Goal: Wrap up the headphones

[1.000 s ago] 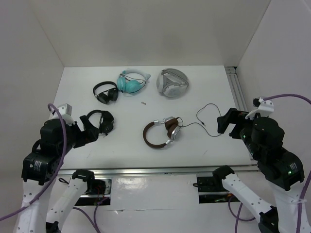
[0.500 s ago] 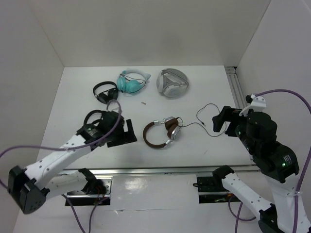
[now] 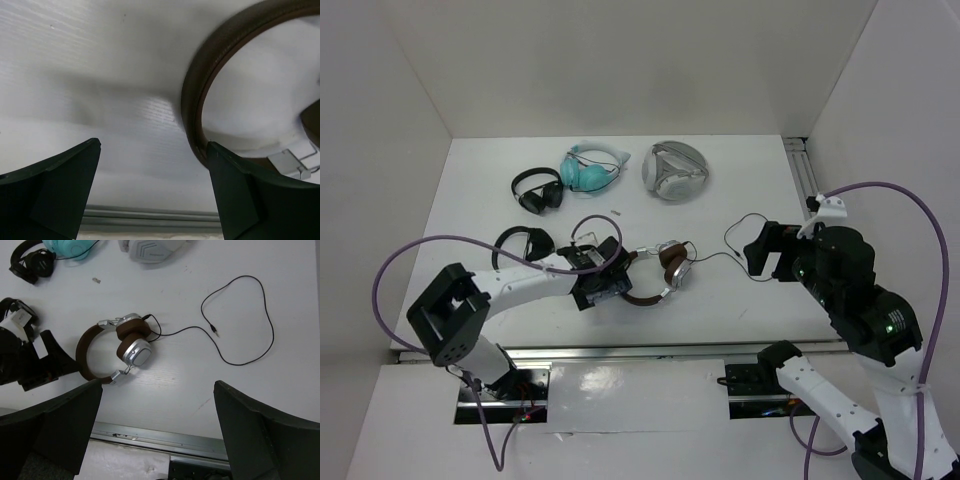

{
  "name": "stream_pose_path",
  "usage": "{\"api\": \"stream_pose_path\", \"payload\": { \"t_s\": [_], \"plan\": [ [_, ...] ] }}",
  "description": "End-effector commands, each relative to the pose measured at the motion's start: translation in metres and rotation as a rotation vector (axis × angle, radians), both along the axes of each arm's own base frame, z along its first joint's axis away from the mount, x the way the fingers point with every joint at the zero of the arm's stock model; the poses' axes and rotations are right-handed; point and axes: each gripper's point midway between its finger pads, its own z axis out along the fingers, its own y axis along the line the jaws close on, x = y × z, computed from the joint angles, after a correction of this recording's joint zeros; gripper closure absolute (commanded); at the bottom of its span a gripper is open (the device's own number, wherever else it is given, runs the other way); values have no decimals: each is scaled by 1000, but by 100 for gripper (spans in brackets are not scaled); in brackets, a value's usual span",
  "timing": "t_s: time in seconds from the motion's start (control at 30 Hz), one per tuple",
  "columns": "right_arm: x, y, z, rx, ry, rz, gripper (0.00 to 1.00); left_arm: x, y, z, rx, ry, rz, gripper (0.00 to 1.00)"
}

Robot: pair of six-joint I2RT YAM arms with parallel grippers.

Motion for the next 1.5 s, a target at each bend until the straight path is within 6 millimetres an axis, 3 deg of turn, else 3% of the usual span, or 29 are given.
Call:
{"api": "stream_pose_path", "payload": {
  "t_s": [0.0,0.23,0.33,0.43,0.47,0.57,0.67,0.73,0.8,0.83,0.87,0.9,1.0,1.03,1.1,1.23,1.3,1.33,1.47],
  "plan": [
    [5,13,5,25,-42,65,0,24,-15,7,-29,-57,69,0],
    [5,15,-1,30,-45,73,0,19,-15,-35,51,47,91,6],
    [1,13,-1,34,-56,73,0,18,-15,-44,76,74,108,19],
    [-1,12,1,30,-67,77,0,15,-13,-55,93,102,115,40],
    [-1,12,1,30,-67,77,0,15,-14,-55,90,103,123,60],
    [-1,12,5,36,-84,77,0,7,-8,-60,123,141,113,100],
    [-5,15,11,49,-115,108,0,7,-5,-44,155,118,81,100],
    [-15,34,16,90,-149,234,0,1,9,-23,221,78,70,100],
    [-33,48,44,141,-319,364,0,5,16,21,198,-22,65,100],
    [-43,63,40,175,-340,468,0,-4,31,37,251,-28,51,100],
    [-59,64,51,201,-429,513,0,1,45,57,290,-88,69,100],
    [-63,67,64,220,-512,542,0,5,50,94,259,-158,72,100],
    [-66,78,63,285,-528,591,0,-2,86,147,350,-232,34,100],
    [-62,82,59,296,-506,599,0,-1,89,180,302,-298,24,100],
    [-51,93,53,312,-475,621,0,-2,109,211,332,-344,-16,100],
    [-23,103,42,314,-423,613,0,1,147,293,291,-513,8,100],
    [-15,109,43,316,-416,632,0,2,164,315,289,-549,30,100],
    [-7,112,48,317,-437,639,0,1,170,336,284,-594,17,100],
    [7,125,44,356,-447,683,0,-2,179,372,237,-663,-8,100]
  ]
}}
